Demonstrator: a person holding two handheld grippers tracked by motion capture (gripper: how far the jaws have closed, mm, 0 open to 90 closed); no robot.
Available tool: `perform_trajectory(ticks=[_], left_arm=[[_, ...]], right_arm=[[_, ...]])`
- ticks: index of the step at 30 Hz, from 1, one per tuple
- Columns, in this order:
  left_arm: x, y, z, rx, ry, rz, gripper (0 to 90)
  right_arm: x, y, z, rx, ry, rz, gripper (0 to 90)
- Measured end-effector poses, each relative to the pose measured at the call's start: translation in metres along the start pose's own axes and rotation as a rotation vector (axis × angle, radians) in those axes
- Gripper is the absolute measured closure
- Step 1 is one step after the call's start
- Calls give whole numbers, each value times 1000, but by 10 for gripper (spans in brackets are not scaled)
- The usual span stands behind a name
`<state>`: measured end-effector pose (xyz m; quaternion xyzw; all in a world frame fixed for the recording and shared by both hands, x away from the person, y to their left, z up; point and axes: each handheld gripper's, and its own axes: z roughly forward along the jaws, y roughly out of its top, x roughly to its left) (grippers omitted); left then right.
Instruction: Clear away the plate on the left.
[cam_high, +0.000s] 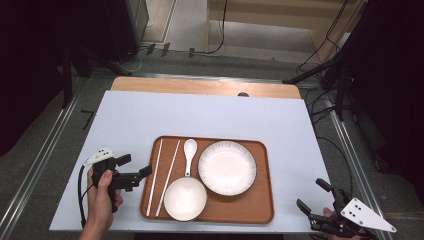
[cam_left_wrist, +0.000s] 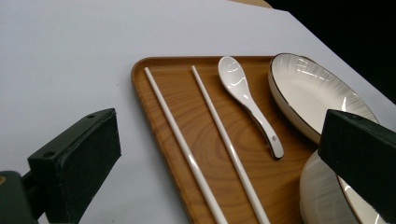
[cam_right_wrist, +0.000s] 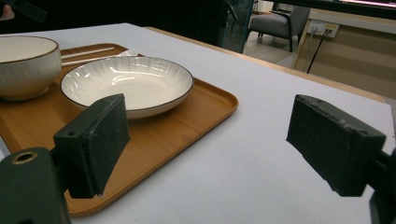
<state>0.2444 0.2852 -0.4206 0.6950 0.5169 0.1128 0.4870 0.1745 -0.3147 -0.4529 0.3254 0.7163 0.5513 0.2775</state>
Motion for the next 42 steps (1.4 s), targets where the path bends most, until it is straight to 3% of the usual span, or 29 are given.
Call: perform_trajectory(ticks=[7,12,20,25,29,36,42], left_arm=[[9,-14,-18,-19,22,-17,0],[13,-20,-33,-39,58,16,0],[22,-32,-59,-66,116,22,0],[28,-35,-72,-94,148,4,0],[26,-39,-84,-107,190,33,0],[25,-51,-83,-84,240,72,0],[23,-57,-77,-82,226,51,0]], right_arm=[[0,0,0,3,-3,1,131],[-1,0,0,0,-8,7,131],[-1,-1,-2,11,-8,7,131],[-5,-3,-4,13,-29,24,130],[-6,-3,-7,12,-38,28,131],[-9,-4,-13,-2,-82,42,130],[-14,-9,-21,0,-143,71,130]])
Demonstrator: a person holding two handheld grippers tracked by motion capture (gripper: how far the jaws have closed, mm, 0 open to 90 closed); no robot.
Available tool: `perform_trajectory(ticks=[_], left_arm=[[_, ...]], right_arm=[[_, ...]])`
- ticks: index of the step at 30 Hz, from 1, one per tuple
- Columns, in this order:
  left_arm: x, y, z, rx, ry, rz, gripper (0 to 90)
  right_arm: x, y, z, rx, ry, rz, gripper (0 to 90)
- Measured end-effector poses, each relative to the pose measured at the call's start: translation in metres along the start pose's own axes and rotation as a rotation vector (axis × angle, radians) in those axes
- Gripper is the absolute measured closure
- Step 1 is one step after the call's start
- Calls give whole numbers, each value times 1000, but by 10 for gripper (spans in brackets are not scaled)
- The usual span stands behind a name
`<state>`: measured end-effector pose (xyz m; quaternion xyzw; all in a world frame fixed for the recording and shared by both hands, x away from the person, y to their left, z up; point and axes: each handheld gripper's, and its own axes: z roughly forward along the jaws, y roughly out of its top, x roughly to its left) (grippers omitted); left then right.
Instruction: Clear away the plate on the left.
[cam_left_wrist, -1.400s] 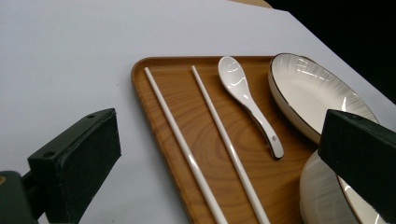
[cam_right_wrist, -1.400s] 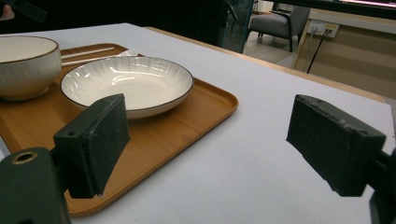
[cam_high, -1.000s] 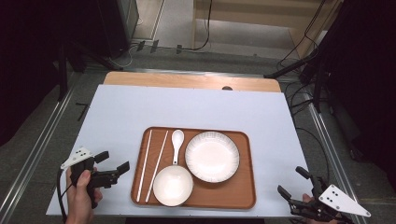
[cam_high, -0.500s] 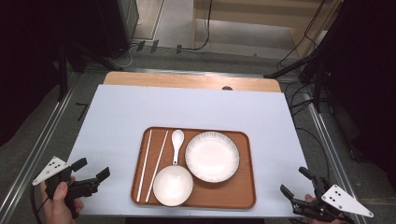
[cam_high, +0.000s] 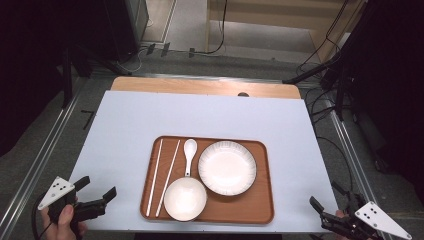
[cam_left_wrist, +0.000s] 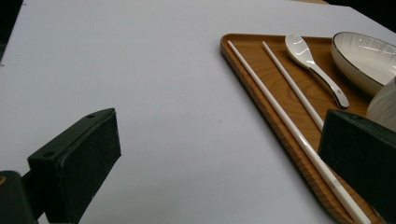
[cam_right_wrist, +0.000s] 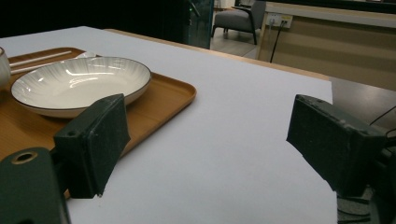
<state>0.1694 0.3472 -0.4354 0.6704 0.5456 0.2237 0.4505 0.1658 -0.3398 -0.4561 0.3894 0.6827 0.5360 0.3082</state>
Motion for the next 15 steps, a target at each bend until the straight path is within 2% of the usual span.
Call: perform_trajectory(ticks=[3,6,9,10,12,15], left_arm=[[-3,-6,0,4,7,-18,0],[-3,-10,0,20,25,-10,0],[1,-10,-3,25,51,-36,0],[1,-9,-5,20,43,-48,0],[1,-6,-5,18,41,-36,0],[3,-2,4,13,35,-61,0]], right_arm=[[0,-1,-2,28,-6,-30,131],[1,-4,-5,36,-21,-14,130],[3,-7,-3,76,-17,-34,131],[4,-8,-1,86,-11,-33,130],[5,-9,4,117,-3,-45,130],[7,-9,15,158,9,-45,131]])
